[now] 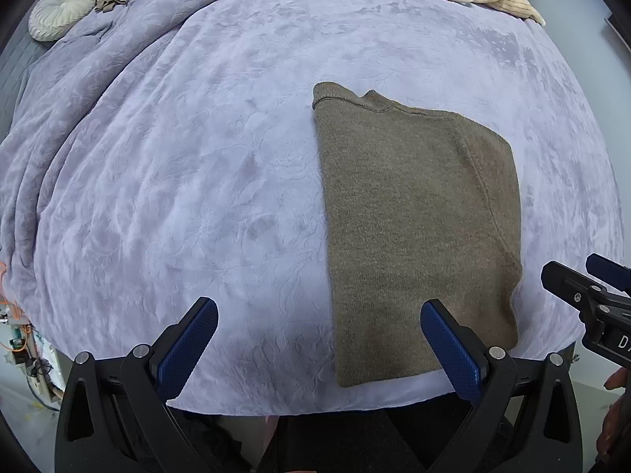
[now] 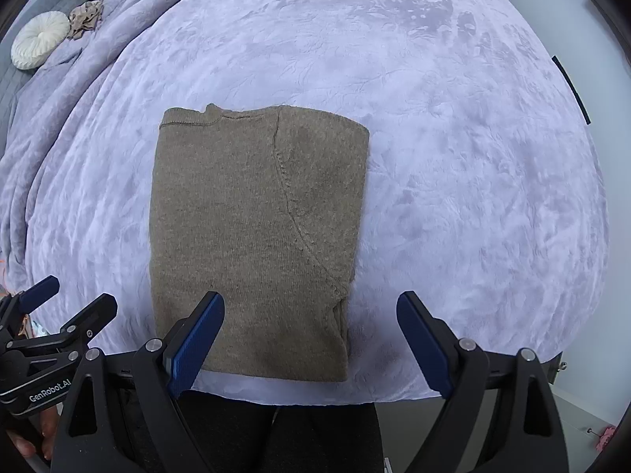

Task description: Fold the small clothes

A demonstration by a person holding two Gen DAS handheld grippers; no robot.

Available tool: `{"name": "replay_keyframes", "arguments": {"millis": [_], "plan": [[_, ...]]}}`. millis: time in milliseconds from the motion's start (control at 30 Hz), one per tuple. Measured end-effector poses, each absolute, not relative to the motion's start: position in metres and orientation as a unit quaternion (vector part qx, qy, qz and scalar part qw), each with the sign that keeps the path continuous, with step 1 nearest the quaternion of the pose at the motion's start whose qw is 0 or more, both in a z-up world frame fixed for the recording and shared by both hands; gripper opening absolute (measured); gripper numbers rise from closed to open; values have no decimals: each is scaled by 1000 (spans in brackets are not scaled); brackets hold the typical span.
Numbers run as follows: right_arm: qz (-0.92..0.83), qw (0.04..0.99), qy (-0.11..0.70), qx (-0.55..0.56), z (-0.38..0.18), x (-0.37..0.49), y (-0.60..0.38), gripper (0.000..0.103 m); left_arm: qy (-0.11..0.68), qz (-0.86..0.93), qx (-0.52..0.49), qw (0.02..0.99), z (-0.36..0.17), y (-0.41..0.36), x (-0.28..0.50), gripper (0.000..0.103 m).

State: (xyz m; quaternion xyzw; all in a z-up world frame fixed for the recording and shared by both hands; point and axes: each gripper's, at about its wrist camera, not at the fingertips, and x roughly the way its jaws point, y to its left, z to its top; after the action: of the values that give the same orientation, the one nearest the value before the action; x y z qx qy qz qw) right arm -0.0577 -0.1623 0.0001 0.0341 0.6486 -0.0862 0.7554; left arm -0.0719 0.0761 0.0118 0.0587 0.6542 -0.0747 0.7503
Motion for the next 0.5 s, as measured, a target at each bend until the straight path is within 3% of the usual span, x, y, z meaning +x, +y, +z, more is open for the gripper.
{"name": "replay_keyframes", "arguments": {"millis": [500], "plan": [[-88,755,649,35,0,-61,-162,91,656,-75,62,749,10,77,-73,103]]}}
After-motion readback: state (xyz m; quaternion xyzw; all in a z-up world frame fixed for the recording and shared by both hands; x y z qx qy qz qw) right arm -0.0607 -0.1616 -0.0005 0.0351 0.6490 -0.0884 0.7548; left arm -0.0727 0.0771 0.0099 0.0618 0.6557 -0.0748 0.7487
